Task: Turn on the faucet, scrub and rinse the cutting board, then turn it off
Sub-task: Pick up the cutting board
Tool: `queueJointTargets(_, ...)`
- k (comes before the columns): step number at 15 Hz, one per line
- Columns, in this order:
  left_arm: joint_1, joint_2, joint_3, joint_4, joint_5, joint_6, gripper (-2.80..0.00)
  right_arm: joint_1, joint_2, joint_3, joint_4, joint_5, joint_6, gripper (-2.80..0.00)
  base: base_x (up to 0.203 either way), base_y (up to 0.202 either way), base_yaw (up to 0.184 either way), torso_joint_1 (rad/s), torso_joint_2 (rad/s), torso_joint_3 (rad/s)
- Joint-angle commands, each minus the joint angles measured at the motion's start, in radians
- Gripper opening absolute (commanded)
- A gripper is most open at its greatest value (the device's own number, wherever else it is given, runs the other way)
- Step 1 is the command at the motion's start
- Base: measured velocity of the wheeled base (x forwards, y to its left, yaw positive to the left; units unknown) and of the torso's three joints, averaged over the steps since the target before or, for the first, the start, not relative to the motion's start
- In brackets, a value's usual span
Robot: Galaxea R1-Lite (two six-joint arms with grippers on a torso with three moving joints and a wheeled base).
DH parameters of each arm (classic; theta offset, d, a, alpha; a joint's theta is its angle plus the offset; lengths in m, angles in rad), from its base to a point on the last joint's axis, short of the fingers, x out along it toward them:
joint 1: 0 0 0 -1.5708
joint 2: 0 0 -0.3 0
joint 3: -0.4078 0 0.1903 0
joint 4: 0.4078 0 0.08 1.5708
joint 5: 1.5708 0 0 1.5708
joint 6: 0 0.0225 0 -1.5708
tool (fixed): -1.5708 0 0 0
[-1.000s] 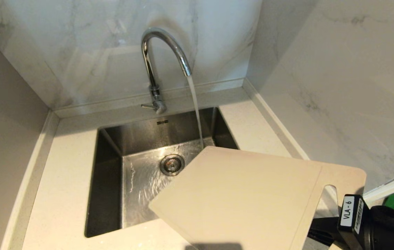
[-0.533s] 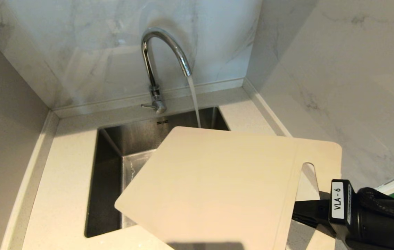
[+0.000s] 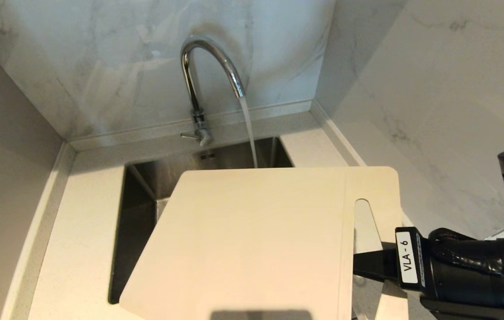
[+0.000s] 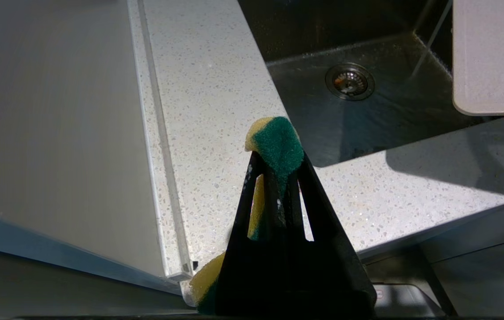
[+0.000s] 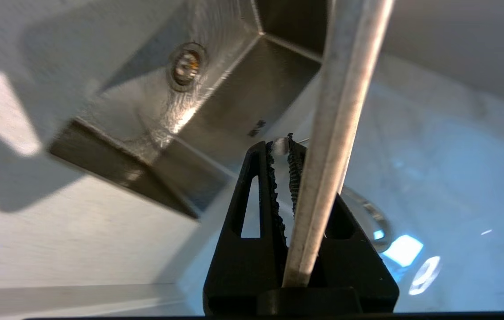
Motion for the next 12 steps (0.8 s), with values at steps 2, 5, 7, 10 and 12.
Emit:
queueJointTargets(2,0.000,0.002,0.002,0.001,0.000,0.000,-2.80,-0.001,0.078,-0.068,0.088,0.010,-0.121,-2.80,0.000,0.000,0.000,0.000,0.00,0.000)
queueJointTargets(5,0.000,0.002,0.002,0.000,0.000,0.000,-2.80,-0.003,0.127,-0.099,0.113,0.011,-0.182,-2.80,0.000,0.000,0.000,0.000,0.00,0.000)
queueJointTargets(7,0.000,0.002,0.002,0.000,0.000,0.000,-2.80,-0.003,0.172,-0.124,0.146,0.011,-0.224,-2.80,0.000,0.000,0.000,0.000,0.00,0.000)
queueJointTargets(10,0.000,0.002,0.002,0.000,0.000,0.000,-2.80,-0.014,0.228,-0.185,0.173,0.010,-0.250,-2.80,0.000,0.000,0.000,0.000,0.00,0.000)
queueJointTargets(12,0.000,0.002,0.002,0.000,0.000,0.000,-2.80,-0.040,0.281,-0.235,0.205,0.011,-0.308,-2.80,0.000,0.000,0.000,0.000,0.00,0.000)
